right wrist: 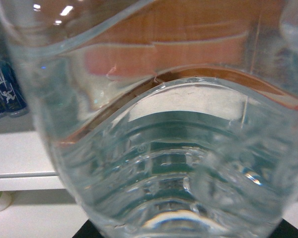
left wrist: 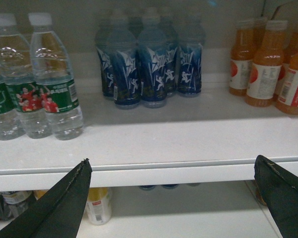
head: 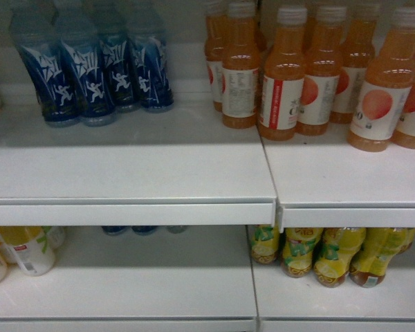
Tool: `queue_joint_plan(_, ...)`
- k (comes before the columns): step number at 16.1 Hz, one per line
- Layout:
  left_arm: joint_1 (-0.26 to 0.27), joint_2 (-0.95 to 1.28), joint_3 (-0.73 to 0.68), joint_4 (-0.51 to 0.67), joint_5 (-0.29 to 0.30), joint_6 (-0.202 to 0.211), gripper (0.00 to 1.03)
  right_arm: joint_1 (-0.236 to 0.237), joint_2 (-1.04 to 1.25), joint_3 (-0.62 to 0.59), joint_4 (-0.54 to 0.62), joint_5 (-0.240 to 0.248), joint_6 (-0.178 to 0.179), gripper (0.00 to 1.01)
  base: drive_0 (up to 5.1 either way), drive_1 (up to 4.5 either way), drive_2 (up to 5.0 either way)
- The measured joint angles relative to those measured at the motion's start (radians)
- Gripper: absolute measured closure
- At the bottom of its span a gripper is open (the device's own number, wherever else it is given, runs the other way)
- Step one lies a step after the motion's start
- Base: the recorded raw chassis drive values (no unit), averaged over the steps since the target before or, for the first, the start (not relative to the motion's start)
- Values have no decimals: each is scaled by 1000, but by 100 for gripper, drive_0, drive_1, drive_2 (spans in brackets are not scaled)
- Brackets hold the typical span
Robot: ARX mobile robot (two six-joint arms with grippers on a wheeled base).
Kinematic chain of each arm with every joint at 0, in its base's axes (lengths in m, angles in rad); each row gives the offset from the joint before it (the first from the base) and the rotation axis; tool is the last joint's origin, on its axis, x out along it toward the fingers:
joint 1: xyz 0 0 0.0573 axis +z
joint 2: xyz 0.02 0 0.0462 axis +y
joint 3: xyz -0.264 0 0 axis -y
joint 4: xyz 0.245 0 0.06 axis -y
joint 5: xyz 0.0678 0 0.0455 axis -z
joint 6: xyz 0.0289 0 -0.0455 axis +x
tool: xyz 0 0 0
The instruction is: Move water from second to third shelf
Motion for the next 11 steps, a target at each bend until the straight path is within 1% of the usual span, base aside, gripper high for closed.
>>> queue_joint_plan(11, 0, 0, 0, 0, 0, 0, 5, 0, 1, 0, 0, 0, 0, 62, -506, 239, 239)
